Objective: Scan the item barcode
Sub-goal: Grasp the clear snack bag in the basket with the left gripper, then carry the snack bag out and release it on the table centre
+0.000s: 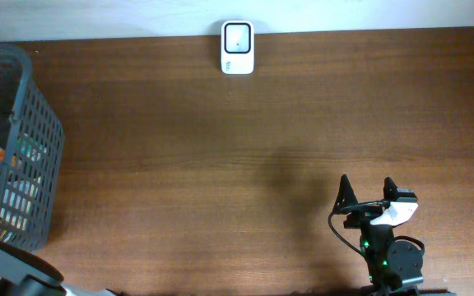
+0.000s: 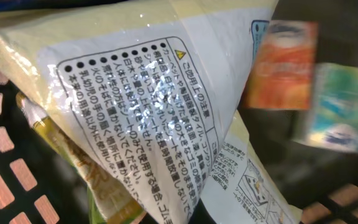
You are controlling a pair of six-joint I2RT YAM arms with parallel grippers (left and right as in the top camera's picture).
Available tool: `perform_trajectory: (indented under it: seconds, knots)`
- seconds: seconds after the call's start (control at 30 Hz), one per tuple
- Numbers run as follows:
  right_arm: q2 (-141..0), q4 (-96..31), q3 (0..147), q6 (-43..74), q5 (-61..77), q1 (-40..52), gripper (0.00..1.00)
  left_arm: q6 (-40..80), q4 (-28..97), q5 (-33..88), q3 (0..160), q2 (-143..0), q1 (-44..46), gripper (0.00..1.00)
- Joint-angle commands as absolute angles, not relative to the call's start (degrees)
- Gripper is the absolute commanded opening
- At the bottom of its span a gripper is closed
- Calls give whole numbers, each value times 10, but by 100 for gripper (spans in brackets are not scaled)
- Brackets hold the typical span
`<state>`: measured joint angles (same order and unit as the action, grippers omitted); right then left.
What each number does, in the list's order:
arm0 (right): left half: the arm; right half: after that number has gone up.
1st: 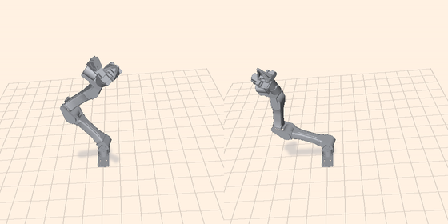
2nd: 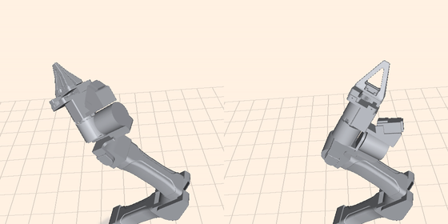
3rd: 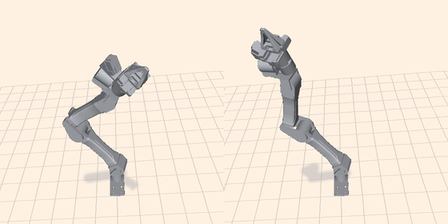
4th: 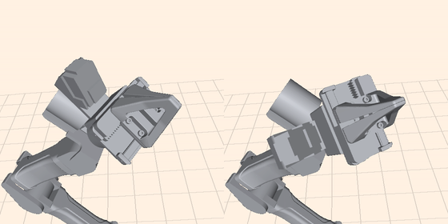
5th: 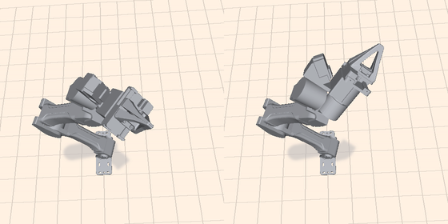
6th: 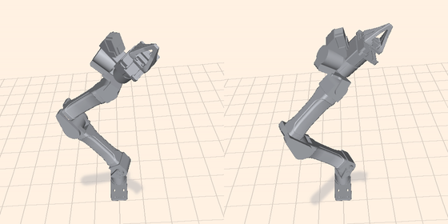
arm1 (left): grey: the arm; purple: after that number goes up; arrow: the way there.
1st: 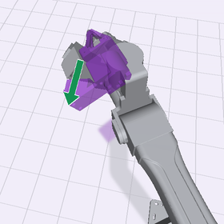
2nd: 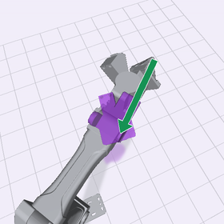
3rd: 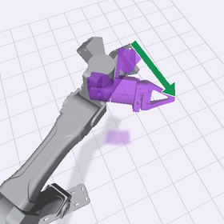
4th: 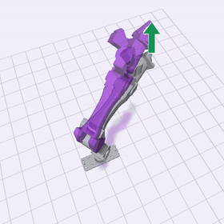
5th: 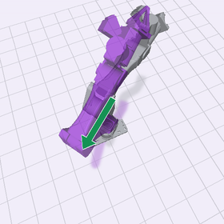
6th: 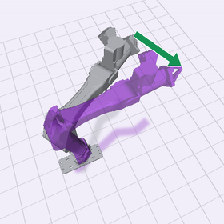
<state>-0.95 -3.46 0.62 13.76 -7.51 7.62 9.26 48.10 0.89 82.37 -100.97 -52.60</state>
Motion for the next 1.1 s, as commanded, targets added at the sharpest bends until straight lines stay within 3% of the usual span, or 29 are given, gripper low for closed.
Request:
perform_trajectory:
  seconds: [0.0, 0.33, 0.53, 0.67, 0.9, 1.07]
  knots:
    - [-7, -39, 3, 142, -78, 79, 99, 59, 467, 53, 823, -943, -529, 0]
    - [-7, -39, 3, 142, -78, 79, 99, 84, 347, 154, 824, -747, -529, 0]
    - [-7, -39, 3, 142, -78, 79, 99, 124, 283, 303, 824, -644, -513, 0]
    - [-7, -39, 3, 142, -78, 79, 99, 124, 318, 361, 824, -615, -430, 0]
    - [-7, -39, 3, 142, -78, 79, 99, 87, 453, 356, 801, -661, -225, 0]
    - [-7, -39, 3, 142, -78, 79, 99, 137, 426, 351, 718, -750, -93, 0]
